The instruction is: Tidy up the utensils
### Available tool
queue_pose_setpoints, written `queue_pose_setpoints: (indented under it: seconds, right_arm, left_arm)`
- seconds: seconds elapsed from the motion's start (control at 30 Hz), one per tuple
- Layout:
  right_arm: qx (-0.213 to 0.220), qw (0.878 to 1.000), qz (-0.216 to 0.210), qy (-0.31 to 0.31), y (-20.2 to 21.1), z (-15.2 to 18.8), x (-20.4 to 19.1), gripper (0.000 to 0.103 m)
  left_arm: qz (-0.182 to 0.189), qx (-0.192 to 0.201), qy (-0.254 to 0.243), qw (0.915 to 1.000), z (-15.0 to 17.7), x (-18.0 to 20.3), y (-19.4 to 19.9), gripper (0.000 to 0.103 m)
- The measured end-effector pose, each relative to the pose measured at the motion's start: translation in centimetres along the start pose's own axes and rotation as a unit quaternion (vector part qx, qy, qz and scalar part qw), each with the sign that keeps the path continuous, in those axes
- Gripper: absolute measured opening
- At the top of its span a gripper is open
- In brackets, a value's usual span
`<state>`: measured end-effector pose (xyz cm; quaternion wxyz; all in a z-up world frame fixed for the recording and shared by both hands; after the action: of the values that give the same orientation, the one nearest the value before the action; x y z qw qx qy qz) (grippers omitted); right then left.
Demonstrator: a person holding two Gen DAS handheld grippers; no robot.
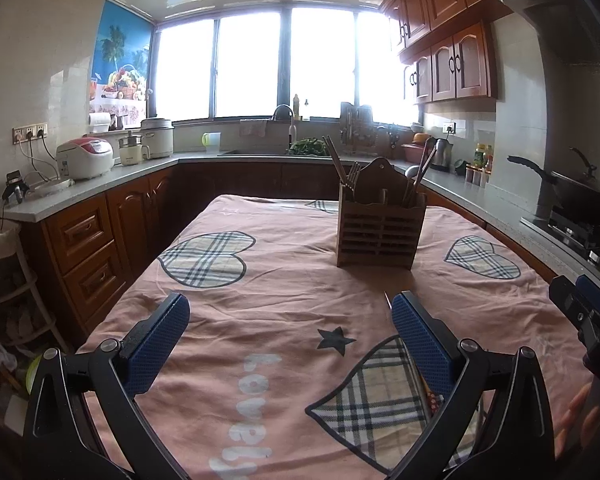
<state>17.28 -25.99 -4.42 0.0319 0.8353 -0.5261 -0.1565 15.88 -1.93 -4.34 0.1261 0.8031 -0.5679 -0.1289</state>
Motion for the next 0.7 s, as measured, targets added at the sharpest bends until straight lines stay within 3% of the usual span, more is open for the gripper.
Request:
queue_pose_setpoints:
  seconds: [0.7]
  right_arm:
    - [0.001, 1.0, -0.011, 0.006, 0.37, -0.36, -0.75, 0.103]
  left_arm:
    - [0.0, -0.001, 0.001, 1.0, -0.47, -0.09, 0.69, 0.103]
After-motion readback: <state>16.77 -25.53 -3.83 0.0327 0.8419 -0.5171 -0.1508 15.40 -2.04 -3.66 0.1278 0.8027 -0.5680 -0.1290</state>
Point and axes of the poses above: each gripper's, at about its wrist camera, not at the fingertips, and y roughly against the way its jaws point, x to its right, z to its underside, the point moved 10 cm from there along -y, roughly the way its jaws point, and after that the axes turned 15 degrees about -z, right-handed, at the moved point
